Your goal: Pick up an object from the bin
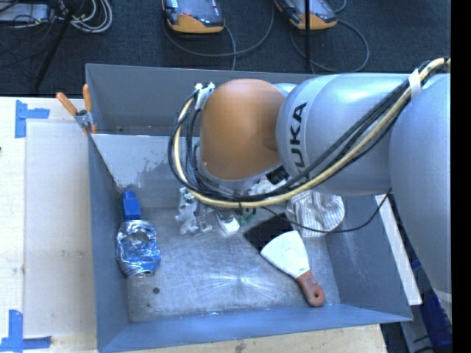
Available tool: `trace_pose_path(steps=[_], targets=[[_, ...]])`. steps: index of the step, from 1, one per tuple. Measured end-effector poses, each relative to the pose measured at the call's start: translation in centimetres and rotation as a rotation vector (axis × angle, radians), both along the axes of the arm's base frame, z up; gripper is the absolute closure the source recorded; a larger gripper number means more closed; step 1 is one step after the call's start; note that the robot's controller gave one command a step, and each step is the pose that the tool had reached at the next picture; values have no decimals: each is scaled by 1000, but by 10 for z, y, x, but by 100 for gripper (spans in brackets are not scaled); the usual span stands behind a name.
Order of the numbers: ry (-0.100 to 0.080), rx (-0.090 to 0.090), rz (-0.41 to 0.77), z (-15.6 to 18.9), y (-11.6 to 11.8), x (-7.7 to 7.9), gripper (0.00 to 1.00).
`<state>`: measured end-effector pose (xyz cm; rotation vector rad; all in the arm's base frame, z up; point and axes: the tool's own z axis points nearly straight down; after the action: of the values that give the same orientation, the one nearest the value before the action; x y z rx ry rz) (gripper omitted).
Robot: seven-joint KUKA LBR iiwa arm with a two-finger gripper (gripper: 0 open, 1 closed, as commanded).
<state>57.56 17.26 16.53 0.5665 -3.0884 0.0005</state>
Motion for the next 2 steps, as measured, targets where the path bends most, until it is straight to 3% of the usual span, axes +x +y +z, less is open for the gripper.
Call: trace_pose_path(steps=[1, 2], targets=[[1, 0, -172, -10, -3, -1, 100], [5, -1, -49, 32, -9, 2, 100]])
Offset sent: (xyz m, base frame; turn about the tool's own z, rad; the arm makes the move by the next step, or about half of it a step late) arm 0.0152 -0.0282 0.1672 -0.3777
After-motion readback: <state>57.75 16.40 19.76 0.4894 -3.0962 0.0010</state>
